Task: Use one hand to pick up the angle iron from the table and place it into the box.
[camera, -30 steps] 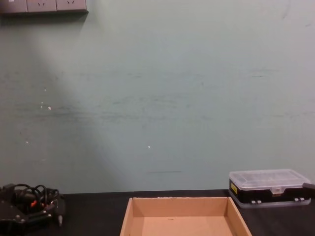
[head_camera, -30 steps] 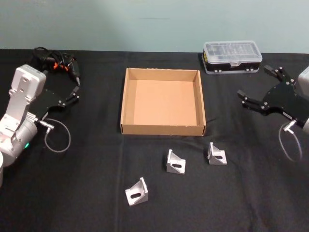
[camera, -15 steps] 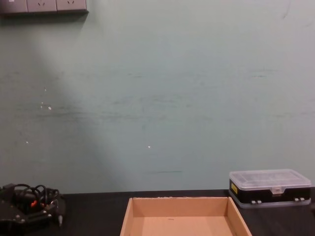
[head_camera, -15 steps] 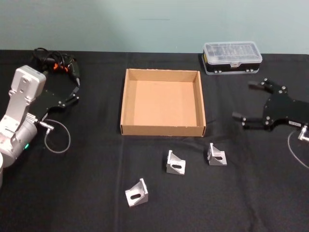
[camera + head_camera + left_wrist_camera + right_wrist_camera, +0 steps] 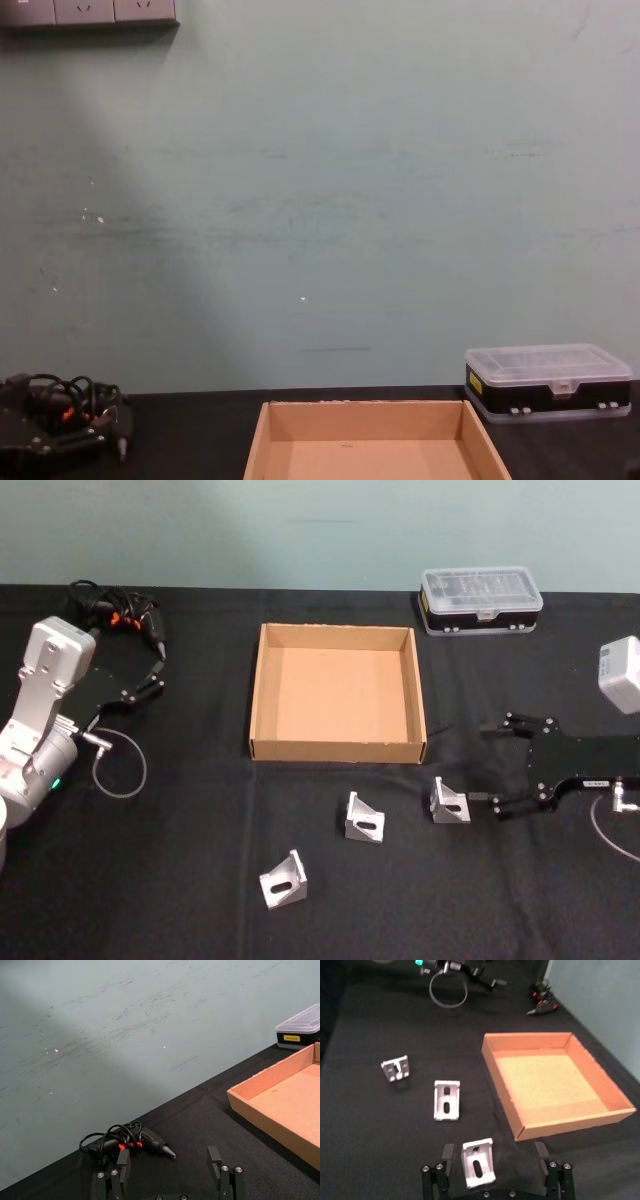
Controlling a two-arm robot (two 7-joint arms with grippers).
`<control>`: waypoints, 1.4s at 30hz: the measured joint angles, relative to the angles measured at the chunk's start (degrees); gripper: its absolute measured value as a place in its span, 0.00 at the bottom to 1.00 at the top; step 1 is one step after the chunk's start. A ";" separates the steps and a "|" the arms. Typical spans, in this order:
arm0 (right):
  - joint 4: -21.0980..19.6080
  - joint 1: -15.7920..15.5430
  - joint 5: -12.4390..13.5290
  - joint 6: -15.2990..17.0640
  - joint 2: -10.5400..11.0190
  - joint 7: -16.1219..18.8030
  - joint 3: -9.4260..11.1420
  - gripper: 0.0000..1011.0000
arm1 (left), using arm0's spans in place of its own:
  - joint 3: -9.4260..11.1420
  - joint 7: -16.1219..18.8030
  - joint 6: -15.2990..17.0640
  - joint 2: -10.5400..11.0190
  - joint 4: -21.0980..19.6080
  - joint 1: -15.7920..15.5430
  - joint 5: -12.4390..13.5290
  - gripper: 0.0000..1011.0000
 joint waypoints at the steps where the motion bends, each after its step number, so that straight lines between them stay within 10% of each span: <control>1: 0.29 0.34 -0.33 0.03 -0.13 0.21 -0.41 0.99 | 0.00 0.00 0.00 0.00 0.00 0.00 0.00 0.99; 20: 5.69 6.55 -3.56 0.36 -3.37 4.08 -7.01 0.99 | 0.00 0.00 0.00 0.00 0.00 0.00 0.00 0.99; 42: 11.74 10.42 -0.12 2.81 -6.71 6.92 -10.87 0.99 | 0.00 0.00 0.00 0.00 0.00 0.00 0.00 0.99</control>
